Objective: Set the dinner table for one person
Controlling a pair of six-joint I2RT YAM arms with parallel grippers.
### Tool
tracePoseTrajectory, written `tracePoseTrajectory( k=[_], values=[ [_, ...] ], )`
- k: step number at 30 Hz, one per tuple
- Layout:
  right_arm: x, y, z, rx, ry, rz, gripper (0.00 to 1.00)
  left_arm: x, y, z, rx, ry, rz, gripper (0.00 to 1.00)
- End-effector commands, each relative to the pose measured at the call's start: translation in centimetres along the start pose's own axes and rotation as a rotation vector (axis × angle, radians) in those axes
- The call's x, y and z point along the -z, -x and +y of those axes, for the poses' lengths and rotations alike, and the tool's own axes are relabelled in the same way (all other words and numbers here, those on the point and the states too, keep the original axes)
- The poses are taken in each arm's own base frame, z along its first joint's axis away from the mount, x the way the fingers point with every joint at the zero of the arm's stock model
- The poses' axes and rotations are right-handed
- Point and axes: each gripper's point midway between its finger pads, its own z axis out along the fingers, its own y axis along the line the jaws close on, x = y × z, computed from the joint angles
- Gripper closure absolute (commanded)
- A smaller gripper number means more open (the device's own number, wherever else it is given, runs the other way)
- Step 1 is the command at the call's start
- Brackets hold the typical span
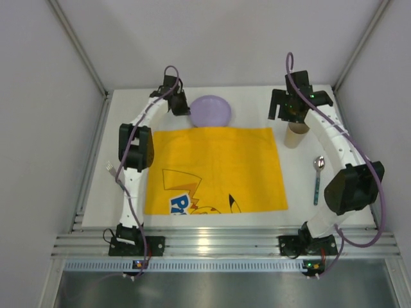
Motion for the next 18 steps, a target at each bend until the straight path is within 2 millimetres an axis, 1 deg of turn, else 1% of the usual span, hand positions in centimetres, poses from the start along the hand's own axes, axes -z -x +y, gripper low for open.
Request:
tracePoseTrajectory(
  k=[1,2,4,5,7,8,9,10,11,12,13,14,15,16,18],
  values=[
    [1.4,2.2,-4.4,-0.060,-0.118,-0.053,0.16,9.8,10.1,-2.0,0.005,-0.021,-0.287,1.00],
    [1.2,2.1,-4.9,-0.075,-0.130,-0.047,0.16,11.7,11.2,-2.6,-0.002,-0.032,-0.323,1.00],
    [0.8,1.9,-6.4,-0.102,-0.161,-0.034,0.16,13.6,11.8,-2.6,-0.011,-0.040,-0.339,1.00],
    [0.5,1.7,-6.7,-0.109,-0.169,-0.024,0.16,15.2,12.3,-3.1,-0.031,-0.050,-0.358,1.00],
    [-0.2,1.0,-7.6,-0.117,-0.185,-0.002,0.16,16.6,12.2,-3.0,-0.043,-0.041,-0.367,1.00],
    [-0.8,0.9,-7.6,-0.122,-0.182,0.004,0.16,18.1,12.0,-3.1,-0.047,-0.042,-0.378,1.00],
    [-1.5,0.2,-7.6,-0.121,-0.179,0.024,0.16,18.7,11.7,-3.2,-0.050,-0.050,-0.379,1.00],
    [-2.0,0.1,-7.2,-0.123,-0.156,0.032,0.17,19.2,11.4,-3.4,-0.052,-0.061,-0.376,1.00],
    [-2.9,-0.2,-6.9,-0.124,-0.140,0.046,0.18,20.0,10.3,-3.4,-0.050,-0.070,-0.359,1.00],
    [-3.4,-0.3,-6.5,-0.126,-0.124,0.055,0.19,20.4,9.6,-3.6,-0.049,-0.087,-0.343,1.00],
    [-4.3,-0.8,-5.8,-0.124,-0.097,0.082,0.20,20.5,8.4,-4.0,-0.050,-0.111,-0.312,1.00],
    [-4.7,-0.6,-5.4,-0.126,-0.084,0.081,0.20,20.9,6.4,-3.7,-0.044,-0.109,-0.279,1.00],
    [-4.8,-0.1,-5.1,-0.126,-0.074,0.075,0.20,21.1,5.2,-3.7,-0.044,-0.110,-0.263,1.00],
    [-5.6,-0.4,-4.4,-0.116,-0.059,0.091,0.21,21.1,3.8,-3.8,-0.049,-0.108,-0.246,1.00],
    [-6.4,-0.2,-3.6,-0.105,-0.045,0.100,0.21,21.7,-1.6,-2.3,-0.030,-0.093,-0.182,1.00]
  ],
)
